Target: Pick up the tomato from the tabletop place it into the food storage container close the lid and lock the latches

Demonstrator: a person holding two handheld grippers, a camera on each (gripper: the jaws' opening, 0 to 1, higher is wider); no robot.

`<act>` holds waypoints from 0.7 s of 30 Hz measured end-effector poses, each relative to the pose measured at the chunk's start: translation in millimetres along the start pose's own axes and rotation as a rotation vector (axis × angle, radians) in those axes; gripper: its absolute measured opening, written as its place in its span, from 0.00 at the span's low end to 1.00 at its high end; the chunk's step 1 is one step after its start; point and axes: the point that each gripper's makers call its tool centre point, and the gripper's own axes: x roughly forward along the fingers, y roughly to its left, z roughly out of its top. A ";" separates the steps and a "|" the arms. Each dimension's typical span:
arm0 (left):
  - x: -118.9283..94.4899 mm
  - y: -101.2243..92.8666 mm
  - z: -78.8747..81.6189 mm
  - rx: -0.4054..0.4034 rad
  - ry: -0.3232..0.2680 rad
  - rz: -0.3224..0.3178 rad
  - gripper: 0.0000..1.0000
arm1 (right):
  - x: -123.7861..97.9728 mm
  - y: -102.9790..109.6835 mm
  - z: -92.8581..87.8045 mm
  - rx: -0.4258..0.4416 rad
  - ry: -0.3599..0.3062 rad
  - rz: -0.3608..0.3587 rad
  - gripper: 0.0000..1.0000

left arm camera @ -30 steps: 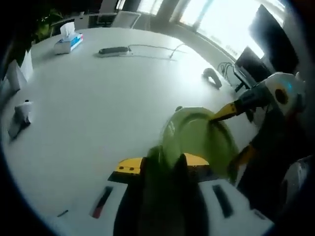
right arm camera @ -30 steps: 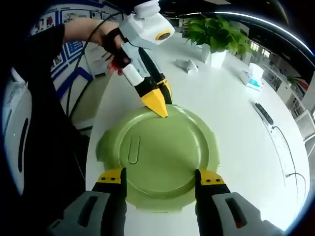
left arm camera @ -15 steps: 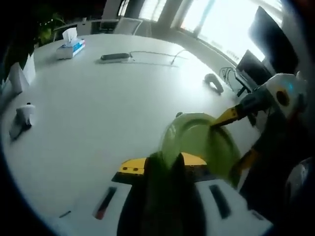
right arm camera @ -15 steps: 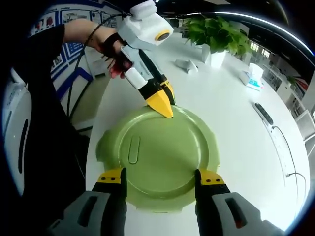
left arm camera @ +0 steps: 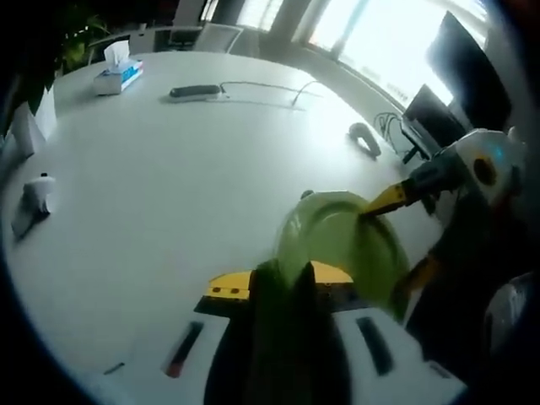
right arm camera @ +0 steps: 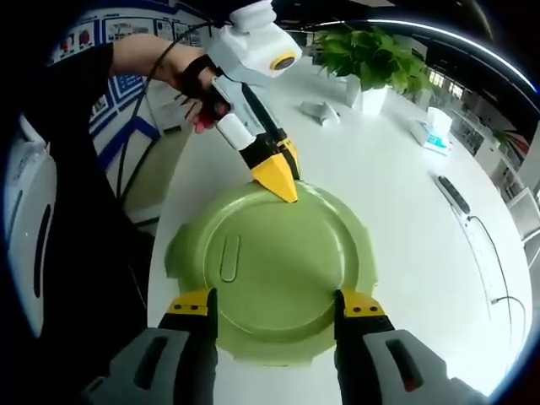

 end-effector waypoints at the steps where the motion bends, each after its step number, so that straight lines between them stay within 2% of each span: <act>1: 0.1 0.5 0.5 -0.005 0.003 -0.005 0.11 | 0.0 0.2 -0.1 0.001 0.001 0.001 0.50; 8: 1.0 0.3 -0.4 -0.033 0.003 -0.033 0.11 | -0.5 -0.2 -0.8 0.001 0.002 -0.001 0.50; 14: 0.6 -9.0 1.4 -0.043 -0.004 -0.033 0.12 | -0.4 0.0 -0.6 0.007 0.000 -0.003 0.50; 18: -0.3 -7.6 1.7 -0.058 0.034 -0.007 0.14 | -0.3 0.2 0.3 0.007 -0.011 -0.001 0.50; 21: -3.2 -6.8 -3.2 -0.085 0.088 0.015 0.16 | 0.6 0.3 2.0 0.006 -0.011 -0.001 0.50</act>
